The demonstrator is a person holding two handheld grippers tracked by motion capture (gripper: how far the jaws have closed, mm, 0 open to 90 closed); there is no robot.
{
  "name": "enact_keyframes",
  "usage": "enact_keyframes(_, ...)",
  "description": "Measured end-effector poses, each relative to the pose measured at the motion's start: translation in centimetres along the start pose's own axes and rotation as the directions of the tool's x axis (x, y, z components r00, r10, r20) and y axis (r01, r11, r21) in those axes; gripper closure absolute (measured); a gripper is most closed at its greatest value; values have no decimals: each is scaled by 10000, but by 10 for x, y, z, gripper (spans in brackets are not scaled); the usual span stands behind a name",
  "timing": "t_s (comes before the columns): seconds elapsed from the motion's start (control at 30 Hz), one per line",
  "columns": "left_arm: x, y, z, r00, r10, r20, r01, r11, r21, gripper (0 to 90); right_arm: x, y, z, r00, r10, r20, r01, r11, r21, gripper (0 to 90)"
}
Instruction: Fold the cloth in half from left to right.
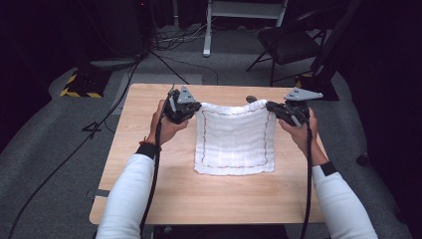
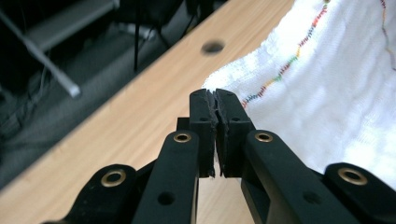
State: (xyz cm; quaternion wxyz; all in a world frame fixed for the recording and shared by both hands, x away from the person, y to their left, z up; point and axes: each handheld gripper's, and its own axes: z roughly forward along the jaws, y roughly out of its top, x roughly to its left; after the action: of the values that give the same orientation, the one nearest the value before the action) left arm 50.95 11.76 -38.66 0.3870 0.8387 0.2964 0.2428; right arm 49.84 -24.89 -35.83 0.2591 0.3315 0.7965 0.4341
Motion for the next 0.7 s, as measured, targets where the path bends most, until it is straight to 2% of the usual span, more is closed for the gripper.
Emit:
enact_keyframes(0.03,0,0,0,10000,0,0,0,10000,0,805,0,0,0,10000,0,0,0,10000,0,854)
enact_keyframes(0.07,4,-5,16,9987,-400,-313,407,9989,212,805,-5,-5,15,9996,-82,287,72,9994,347,844)
enact_keyframes(0.1,7,-8,27,9954,-846,-458,862,9957,339,638,-16,-17,46,9961,81,875,-151,9966,804,718)
enact_keyframes(0.17,7,-13,41,9899,-1317,-524,1347,9893,569,470,-23,-26,62,9912,352,1278,-512,9910,1240,631)
enact_keyframes(0.2,2,-18,49,9894,-1421,-307,1442,9862,815,402,-26,-31,67,9890,498,1394,-691,9881,1374,580)
enact_keyframes(0.23,2,-18,49,9894,-1421,-307,1442,9862,815,358,-26,-31,67,9890,498,1394,-691,9881,1374,580)
enact_keyframes(0.27,-6,-23,51,9935,-1125,-176,1137,9883,1018,329,-29,-40,68,9904,788,1134,-951,9847,1462,533)
enact_keyframes(0.37,-14,-28,49,9951,-960,238,926,9889,1163,294,-30,-45,63,9930,774,894,-905,9841,1527,504)
enact_keyframes(0.4,-18,-31,47,9960,-833,312,788,9891,1241,283,-27,-52,54,9959,698,582,-785,9835,1627,470)
enact_keyframes(0.43,-27,-38,43,9951,-670,724,571,9896,1320,279,-25,-56,50,9971,694,318,-738,9833,1666,459)
enact_keyframes(0.5,-38,-46,40,9931,-540,1045,386,9888,1440,268,-17,-64,42,9987,507,-92,-484,9835,1746,447)
enact_keyframes(0.6,-54,-59,38,9908,-157,1344,-78,9851,1720,267,-2,-78,34,9984,65,-565,51,9794,2020,422)
enact_keyframes(0.7,-66,-71,35,9870,-196,1593,-118,9809,1939,269,8,-95,30,9948,-68,-1017,306,9716,2344,422)
